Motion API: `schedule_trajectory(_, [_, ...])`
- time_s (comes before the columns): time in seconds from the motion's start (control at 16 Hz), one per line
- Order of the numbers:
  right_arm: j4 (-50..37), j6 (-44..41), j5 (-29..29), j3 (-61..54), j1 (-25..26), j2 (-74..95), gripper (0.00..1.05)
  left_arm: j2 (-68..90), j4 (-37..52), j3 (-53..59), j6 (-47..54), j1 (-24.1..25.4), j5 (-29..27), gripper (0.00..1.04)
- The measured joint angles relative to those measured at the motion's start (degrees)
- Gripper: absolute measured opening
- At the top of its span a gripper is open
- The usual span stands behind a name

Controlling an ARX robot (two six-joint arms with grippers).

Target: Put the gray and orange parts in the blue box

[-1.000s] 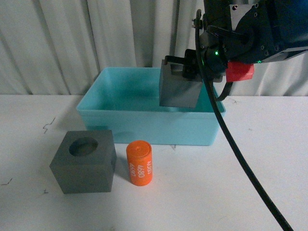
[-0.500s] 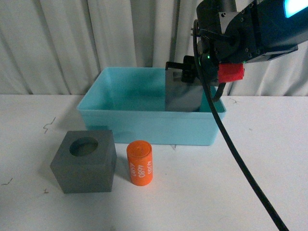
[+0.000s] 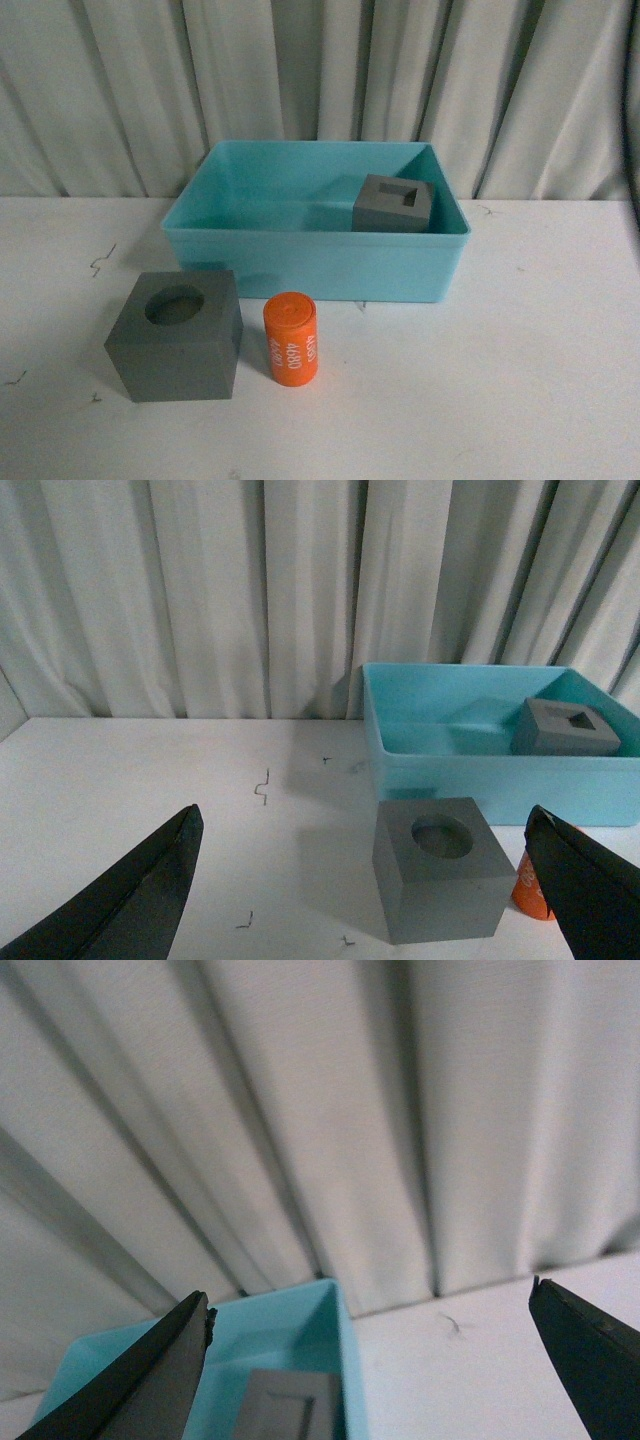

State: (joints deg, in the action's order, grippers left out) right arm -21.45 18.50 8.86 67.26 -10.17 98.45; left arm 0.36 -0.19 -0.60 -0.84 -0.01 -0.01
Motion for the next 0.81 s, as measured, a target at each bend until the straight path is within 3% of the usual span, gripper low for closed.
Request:
schedule_trajectory(0.19, [4.9, 3.6, -0.8, -25.2, 4.5, -20.9, 0.98, 0.0, 0.0, 0.0, 0.0, 0.0, 0.0, 0.98])
schedule_trajectory(0.25, [4.5, 3.8, -1.0, -26.6, 4.0, -21.4, 0.98, 0.0, 0.0, 0.0, 0.0, 0.0, 0.0, 0.98])
schedule_trajectory(0.31, [-5.2, 1.4, -2.1, -29.0, 4.0, -20.5, 0.93, 0.0, 0.0, 0.0, 0.0, 0.0, 0.0, 0.98])
schedule_trajectory(0.38, [-15.4, -4.2, -3.1, -33.0, 4.2, -21.1, 0.82, 0.0, 0.0, 0.0, 0.0, 0.0, -0.1, 0.98])
schedule_trajectory(0.5, [-23.8, -11.8, -3.8, -40.2, 4.7, -24.5, 0.66, 0.0, 0.0, 0.0, 0.0, 0.0, -0.1, 0.98])
schedule_trajectory(0.56, [-26.1, -14.3, -4.1, -42.8, 5.4, -26.4, 0.56, 0.0, 0.0, 0.0, 0.0, 0.0, -0.1, 0.98])
schedule_trajectory(0.75, [-26.9, -17.3, -5.5, -51.5, 6.9, -33.7, 0.16, 0.0, 0.0, 0.0, 0.0, 0.0, 0.0, 0.98])
schedule_trajectory(0.81, [-26.6, -17.8, -8.6, -53.6, 9.4, -36.2, 0.03, 0.0, 0.0, 0.0, 0.0, 0.0, 0.0, 0.98])
